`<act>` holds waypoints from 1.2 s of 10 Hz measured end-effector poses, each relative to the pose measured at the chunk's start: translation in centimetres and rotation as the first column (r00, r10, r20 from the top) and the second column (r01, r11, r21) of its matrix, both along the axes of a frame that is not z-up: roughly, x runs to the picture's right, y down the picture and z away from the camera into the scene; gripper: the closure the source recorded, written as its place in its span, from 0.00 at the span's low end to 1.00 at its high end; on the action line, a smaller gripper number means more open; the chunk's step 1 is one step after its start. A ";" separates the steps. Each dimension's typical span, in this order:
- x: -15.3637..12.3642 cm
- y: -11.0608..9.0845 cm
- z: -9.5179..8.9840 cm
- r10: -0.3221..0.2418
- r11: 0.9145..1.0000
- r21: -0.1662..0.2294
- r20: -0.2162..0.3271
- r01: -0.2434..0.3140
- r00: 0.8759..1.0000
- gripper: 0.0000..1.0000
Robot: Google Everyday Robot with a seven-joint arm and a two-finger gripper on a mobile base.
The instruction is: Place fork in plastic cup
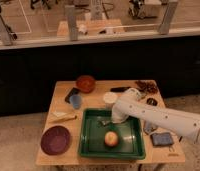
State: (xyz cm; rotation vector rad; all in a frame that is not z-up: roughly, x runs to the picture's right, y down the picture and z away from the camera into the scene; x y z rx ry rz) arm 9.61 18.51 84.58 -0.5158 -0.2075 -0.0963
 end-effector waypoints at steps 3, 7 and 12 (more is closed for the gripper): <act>-0.2 -1.0 -0.9 -0.003 1.000 0.016 0.012 0.003 1.000 1.00; -2.8 -3.1 -2.5 -0.013 1.000 0.030 0.086 0.010 0.996 1.00; -6.5 -4.8 -2.9 -0.030 0.999 0.027 0.181 0.025 0.983 1.00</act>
